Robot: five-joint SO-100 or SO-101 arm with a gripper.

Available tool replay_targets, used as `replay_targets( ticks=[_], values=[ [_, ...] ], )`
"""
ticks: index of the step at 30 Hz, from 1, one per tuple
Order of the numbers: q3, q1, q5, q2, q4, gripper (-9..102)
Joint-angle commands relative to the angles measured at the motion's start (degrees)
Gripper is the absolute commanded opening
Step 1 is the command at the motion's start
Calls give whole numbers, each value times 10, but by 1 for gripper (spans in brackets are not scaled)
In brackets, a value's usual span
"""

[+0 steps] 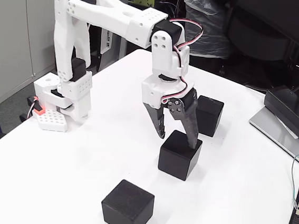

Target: Stack the 3 blocks

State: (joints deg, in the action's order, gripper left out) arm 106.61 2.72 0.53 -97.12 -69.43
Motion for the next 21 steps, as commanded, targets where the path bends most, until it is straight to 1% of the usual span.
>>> replay_targets(
  ticks=[1, 5, 10, 18, 21],
  values=[
    [-18, 1, 11, 5, 3, 25],
    [-18, 1, 12, 17, 4, 25],
    [-18, 1, 17, 13, 30, 25],
    [-18, 1, 88, 12, 28, 36],
    [-18, 1, 99, 11, 28, 38]
  ],
)
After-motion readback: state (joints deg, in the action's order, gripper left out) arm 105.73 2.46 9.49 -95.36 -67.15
